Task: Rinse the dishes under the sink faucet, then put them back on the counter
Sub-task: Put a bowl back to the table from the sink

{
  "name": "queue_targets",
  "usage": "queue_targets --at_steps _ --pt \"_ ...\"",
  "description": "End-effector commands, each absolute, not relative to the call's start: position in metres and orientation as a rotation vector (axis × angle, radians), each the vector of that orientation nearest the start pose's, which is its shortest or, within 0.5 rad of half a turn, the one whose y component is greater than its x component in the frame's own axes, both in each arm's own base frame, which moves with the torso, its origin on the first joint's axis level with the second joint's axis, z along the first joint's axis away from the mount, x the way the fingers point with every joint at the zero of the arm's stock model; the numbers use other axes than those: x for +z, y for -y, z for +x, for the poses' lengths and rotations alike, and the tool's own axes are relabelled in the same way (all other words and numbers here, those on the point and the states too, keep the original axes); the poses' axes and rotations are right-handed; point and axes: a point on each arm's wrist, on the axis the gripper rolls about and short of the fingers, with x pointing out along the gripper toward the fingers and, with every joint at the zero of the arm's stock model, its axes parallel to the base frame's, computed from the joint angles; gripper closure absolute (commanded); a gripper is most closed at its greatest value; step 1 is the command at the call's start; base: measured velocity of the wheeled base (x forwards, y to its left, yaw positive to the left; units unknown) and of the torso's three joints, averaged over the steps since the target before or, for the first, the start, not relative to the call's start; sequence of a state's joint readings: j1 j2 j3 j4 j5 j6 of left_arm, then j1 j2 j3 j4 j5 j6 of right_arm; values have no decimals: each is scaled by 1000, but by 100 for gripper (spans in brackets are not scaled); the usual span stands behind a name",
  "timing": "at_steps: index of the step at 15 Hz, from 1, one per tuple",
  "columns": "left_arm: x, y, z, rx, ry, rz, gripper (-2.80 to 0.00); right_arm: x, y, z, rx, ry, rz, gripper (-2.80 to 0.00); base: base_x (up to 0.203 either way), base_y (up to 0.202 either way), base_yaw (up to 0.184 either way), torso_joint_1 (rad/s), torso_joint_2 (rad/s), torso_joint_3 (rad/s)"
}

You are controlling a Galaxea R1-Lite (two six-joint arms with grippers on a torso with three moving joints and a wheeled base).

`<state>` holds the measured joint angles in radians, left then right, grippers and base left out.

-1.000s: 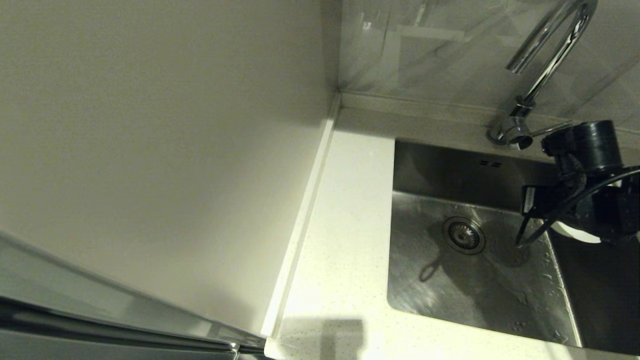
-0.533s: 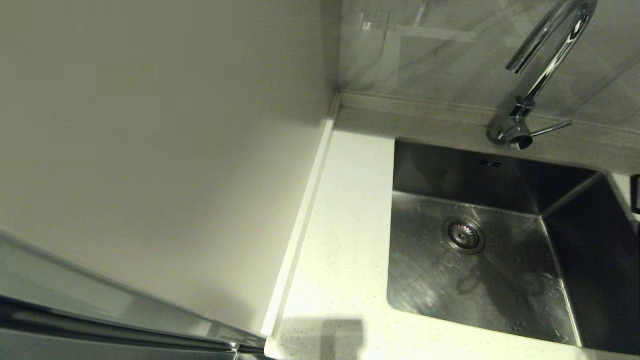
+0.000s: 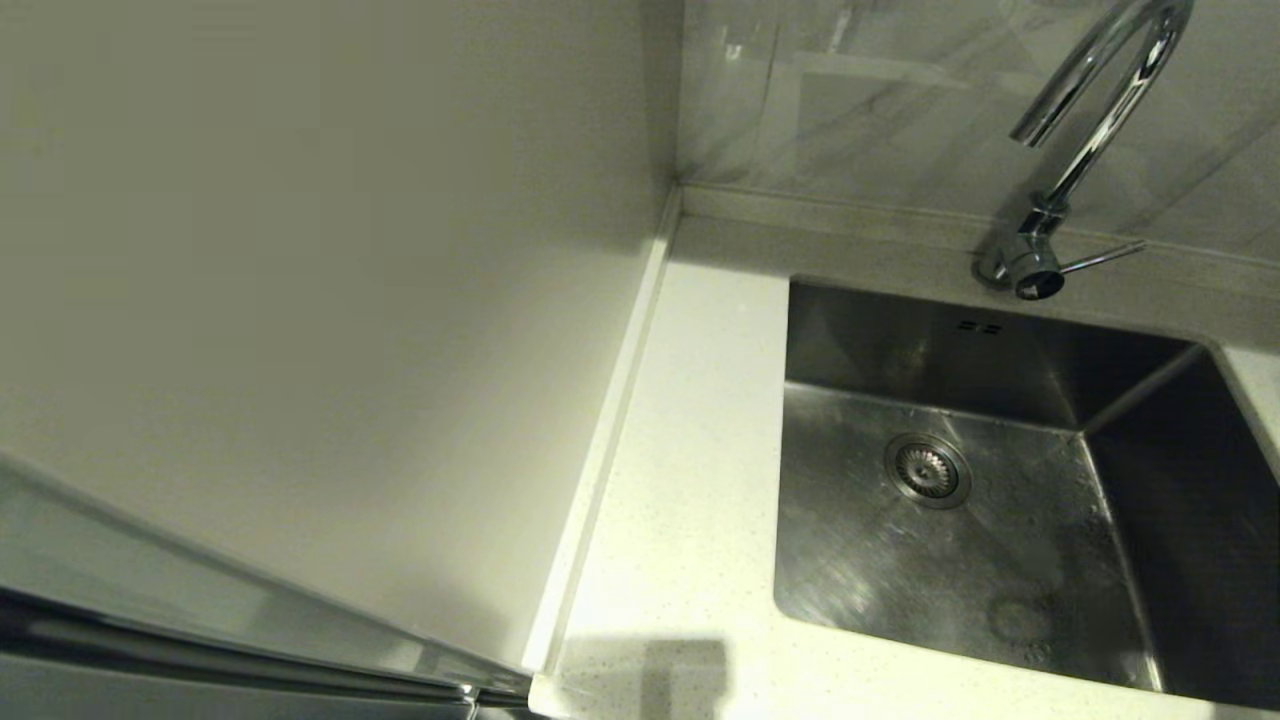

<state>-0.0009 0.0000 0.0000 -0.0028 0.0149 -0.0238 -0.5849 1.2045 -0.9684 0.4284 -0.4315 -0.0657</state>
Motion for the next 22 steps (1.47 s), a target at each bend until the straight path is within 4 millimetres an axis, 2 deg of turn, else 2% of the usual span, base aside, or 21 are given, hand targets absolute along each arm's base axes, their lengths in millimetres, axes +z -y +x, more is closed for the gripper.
queue_targets --at_steps 1,3,5,9,12,16,17,22 --pt "76 0 -23 15 6 -23 0 240 100 109 -1007 -860 57 0 0 0 0 0 0 0" --pt "76 0 -23 15 6 -23 0 228 108 104 -1002 -959 129 0 0 0 0 0 0 0" --pt "76 0 -23 15 6 -23 0 207 113 105 -994 -1059 172 0 0 0 0 0 0 0" --pt "76 0 -23 14 8 -24 0 167 128 120 -961 -1192 279 0 0 0 0 0 0 0" --pt "76 0 -23 15 6 -25 0 136 148 141 -985 -1144 294 0 0 0 0 0 0 0" --pt "76 0 -23 15 7 -23 0 124 160 153 -995 -1122 300 0 0 0 0 0 0 0" --pt "76 0 -23 16 6 -25 0 124 163 155 -1005 -1098 299 -280 0 0 0 0 0 0" --pt "76 0 -23 14 6 -25 0 142 165 153 -1034 -991 277 -280 0 0 0 0 0 0"
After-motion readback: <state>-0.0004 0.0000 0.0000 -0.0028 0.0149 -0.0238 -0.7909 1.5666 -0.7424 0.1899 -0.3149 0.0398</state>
